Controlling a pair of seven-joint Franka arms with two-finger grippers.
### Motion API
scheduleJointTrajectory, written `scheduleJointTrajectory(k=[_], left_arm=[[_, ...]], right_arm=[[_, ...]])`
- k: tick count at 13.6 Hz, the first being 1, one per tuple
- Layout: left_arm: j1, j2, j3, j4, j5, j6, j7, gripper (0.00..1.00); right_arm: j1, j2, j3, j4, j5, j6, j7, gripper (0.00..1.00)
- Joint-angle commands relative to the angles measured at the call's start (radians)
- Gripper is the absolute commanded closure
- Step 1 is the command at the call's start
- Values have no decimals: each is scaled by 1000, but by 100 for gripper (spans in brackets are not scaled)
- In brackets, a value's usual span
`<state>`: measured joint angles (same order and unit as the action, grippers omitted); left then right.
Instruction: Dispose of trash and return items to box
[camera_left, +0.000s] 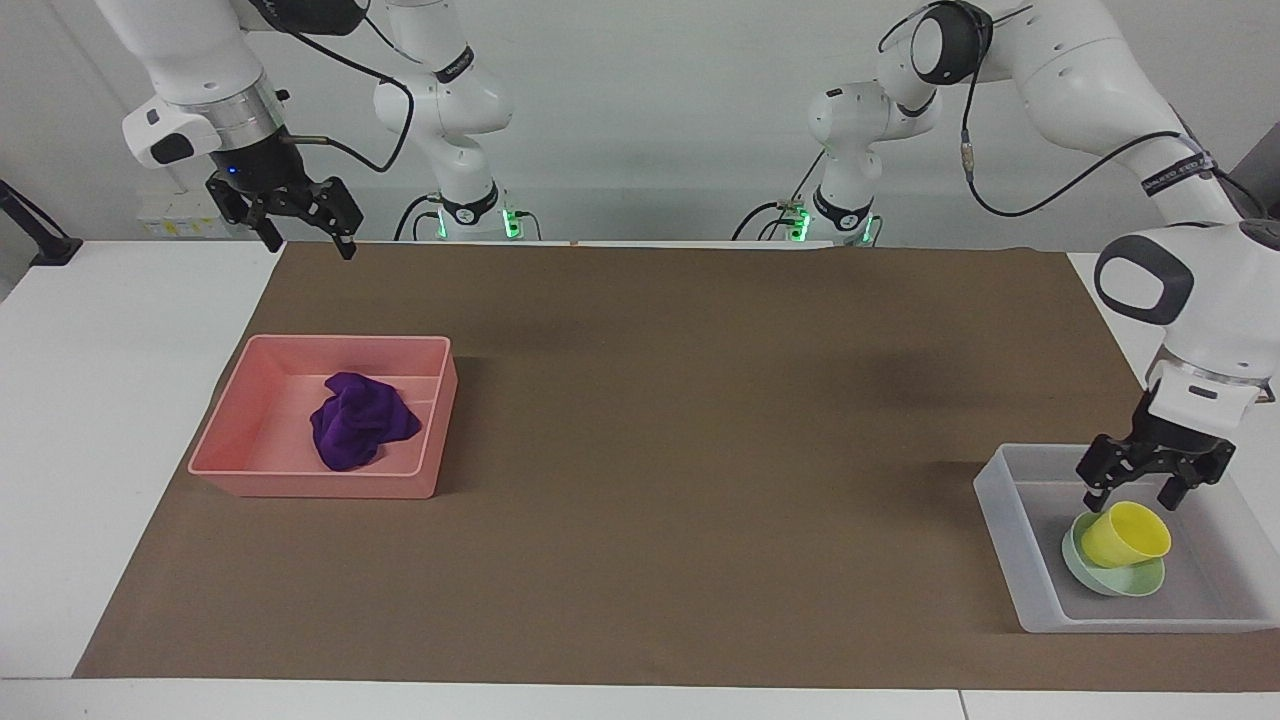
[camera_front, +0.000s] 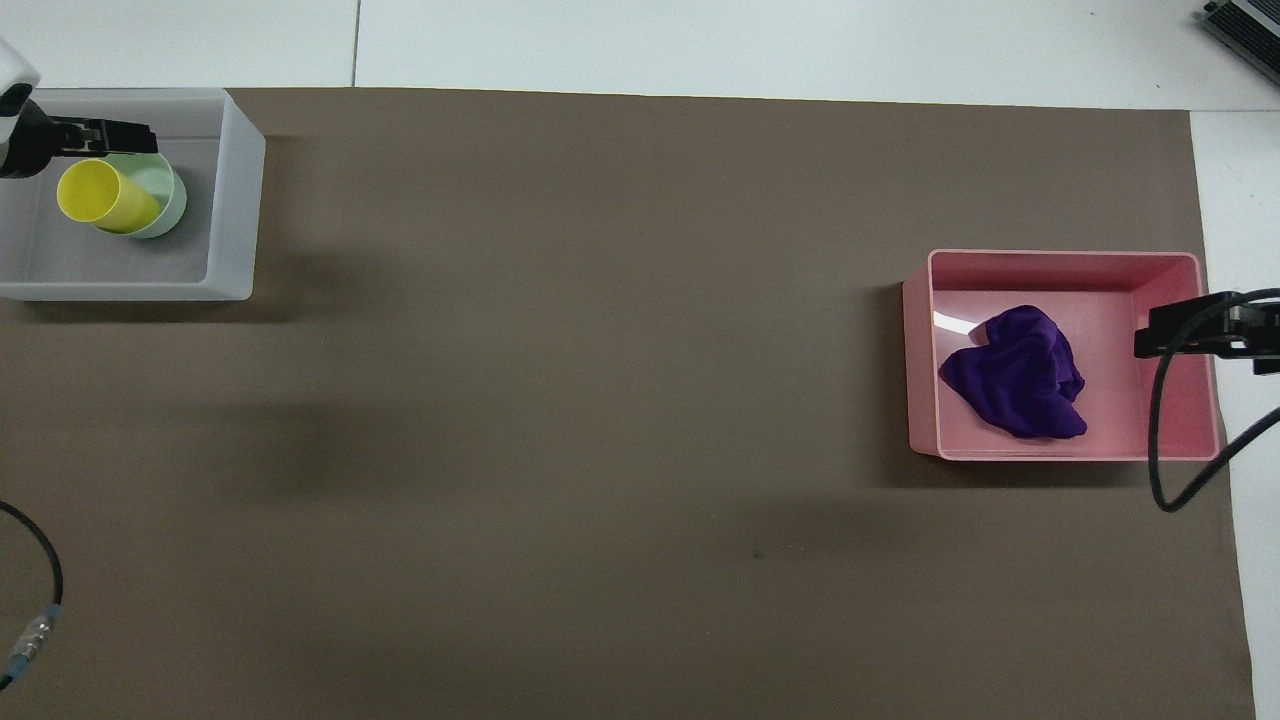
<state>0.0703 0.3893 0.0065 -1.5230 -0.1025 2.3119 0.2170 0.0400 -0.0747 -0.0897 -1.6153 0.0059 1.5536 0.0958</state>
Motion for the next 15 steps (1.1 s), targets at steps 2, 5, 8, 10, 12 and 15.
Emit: scheduleJointTrajectory(k=[2,5,8,10,12,15], left_arm=[[-108,-156,17,-149,9,-47,12,0],[-152,-246,18,-149,10,-210,9,0],[-152,-341,17,-144,10,-372,9,0],[-152,-372,18,-129,17,-465,9,0],[-153,-388,6,-102,100,-552,9,0],[-162,-372,-11,-16,118,-670,5,0]], right_arm=[[-23,4,22,22,0,-23,-18,0],[-17,3,22,22,-3,-26,-11,0],[-15,3,11,20,2,-24,-11,0],[-14,3,8,17,5,-21,-11,0],[-8,0,-7,14,9,-21,-11,0],[-11,-2,-10,12,16,-23,-11,0]])
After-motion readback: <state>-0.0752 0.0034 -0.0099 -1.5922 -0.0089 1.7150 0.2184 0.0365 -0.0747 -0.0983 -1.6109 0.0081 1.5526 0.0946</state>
